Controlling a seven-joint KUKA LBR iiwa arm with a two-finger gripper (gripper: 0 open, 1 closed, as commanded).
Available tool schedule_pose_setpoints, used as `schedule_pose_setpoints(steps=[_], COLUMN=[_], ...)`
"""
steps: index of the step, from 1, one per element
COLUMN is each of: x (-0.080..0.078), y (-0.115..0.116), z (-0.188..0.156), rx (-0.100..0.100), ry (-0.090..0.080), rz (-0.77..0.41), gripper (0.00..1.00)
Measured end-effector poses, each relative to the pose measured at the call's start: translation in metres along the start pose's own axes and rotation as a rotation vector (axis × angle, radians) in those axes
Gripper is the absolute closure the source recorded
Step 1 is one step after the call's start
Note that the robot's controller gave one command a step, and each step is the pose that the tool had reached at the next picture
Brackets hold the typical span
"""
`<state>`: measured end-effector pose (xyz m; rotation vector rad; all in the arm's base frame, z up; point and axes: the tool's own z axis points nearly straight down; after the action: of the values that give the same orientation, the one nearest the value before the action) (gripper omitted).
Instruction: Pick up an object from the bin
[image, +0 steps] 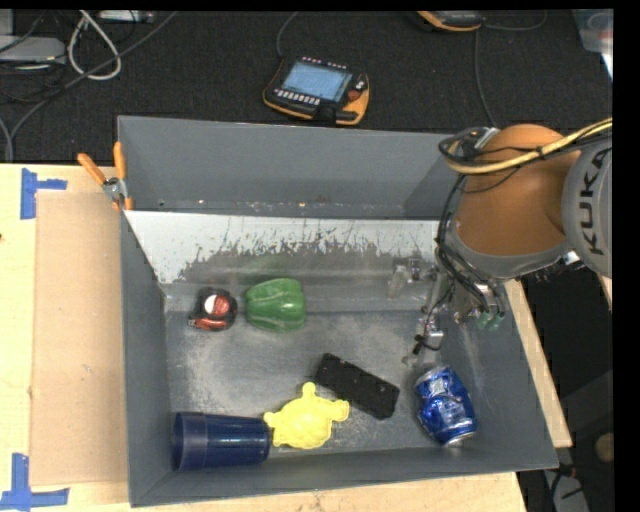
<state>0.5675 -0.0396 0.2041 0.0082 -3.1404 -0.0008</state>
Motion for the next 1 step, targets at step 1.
schedule_pose_setpoints(steps=[1], x=[0.0], y=[0.0], z=[0.0], rx=[0.0], ry=[0.0], rz=[0.0], gripper=[0.0])
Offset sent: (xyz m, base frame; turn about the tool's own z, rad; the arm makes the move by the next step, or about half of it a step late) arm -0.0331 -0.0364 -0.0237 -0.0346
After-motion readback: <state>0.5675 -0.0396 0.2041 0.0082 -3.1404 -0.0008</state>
